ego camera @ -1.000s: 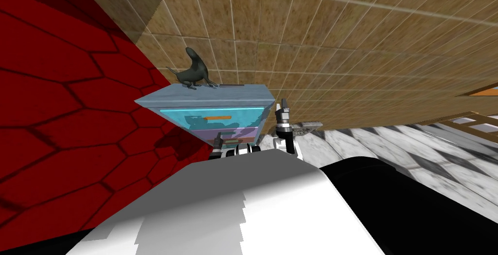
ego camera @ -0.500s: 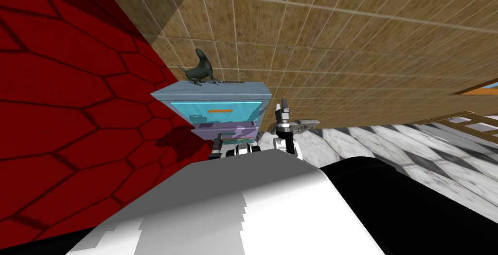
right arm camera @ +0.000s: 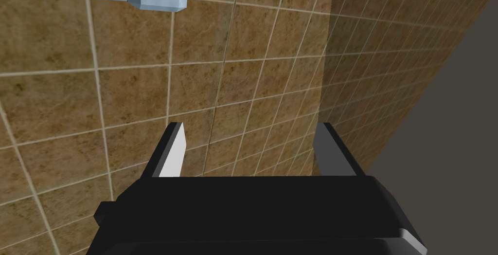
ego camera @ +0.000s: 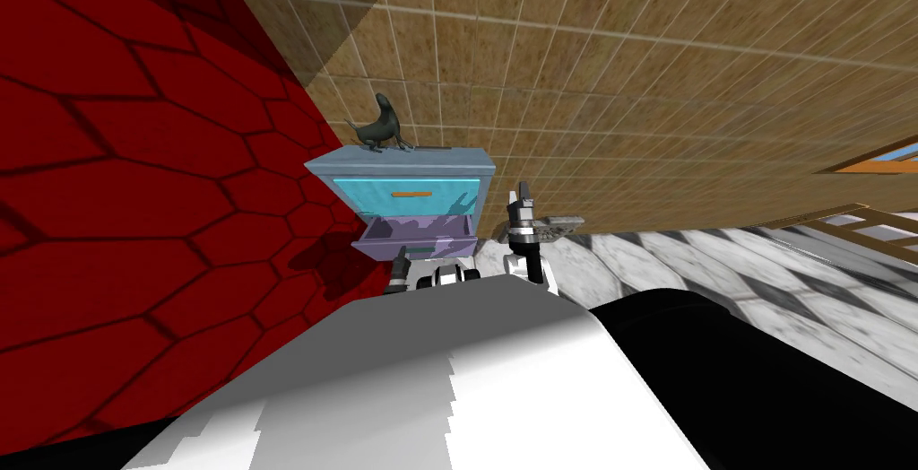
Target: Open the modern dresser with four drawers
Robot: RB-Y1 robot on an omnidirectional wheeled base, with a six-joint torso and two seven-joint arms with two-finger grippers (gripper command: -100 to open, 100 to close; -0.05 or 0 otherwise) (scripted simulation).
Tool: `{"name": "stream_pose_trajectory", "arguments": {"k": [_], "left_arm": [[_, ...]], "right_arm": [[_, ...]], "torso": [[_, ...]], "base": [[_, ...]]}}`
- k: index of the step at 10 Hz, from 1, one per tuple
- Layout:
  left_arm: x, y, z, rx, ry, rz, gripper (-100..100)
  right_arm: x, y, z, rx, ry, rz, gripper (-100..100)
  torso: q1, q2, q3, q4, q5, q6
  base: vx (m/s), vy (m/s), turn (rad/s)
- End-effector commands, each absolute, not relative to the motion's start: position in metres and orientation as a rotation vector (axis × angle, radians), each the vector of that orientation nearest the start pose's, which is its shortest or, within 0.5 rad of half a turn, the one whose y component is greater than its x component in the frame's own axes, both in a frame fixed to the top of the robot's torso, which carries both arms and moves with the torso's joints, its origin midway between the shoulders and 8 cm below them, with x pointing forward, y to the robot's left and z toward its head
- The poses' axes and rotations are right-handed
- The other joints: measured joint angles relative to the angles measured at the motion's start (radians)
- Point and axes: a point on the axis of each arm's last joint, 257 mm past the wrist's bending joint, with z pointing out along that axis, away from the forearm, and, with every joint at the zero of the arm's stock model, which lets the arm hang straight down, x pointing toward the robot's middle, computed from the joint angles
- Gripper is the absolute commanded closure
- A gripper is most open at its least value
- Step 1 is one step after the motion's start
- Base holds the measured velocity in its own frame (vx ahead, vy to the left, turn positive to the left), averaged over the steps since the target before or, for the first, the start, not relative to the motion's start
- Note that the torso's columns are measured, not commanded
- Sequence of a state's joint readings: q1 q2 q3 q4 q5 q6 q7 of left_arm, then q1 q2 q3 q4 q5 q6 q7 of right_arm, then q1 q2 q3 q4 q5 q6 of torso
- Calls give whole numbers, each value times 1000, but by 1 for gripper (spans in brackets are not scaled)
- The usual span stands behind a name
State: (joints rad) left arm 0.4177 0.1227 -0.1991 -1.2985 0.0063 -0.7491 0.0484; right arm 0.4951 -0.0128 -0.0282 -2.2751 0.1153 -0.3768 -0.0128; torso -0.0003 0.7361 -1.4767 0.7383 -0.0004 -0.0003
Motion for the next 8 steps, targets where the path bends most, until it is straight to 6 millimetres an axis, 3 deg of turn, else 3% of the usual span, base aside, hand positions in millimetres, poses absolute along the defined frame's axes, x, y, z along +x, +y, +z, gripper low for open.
{"name": "stream_pose_trajectory", "arguments": {"k": [1, 8], "left_arm": [[358, 220, -342, -1114, 1232, -1299, -100], [363, 227, -309, -1114, 1235, -1301, -100]], "right_arm": [[365, -282, -1, 681, 764, 1178, 0], [365, -282, -1, 681, 764, 1177, 0]], "torso": [[0, -8, -4, -3, 1, 1], [0, 4, 1, 2, -1, 0]], "base": [[26, -22, -3], [0, -13, 2]]}}
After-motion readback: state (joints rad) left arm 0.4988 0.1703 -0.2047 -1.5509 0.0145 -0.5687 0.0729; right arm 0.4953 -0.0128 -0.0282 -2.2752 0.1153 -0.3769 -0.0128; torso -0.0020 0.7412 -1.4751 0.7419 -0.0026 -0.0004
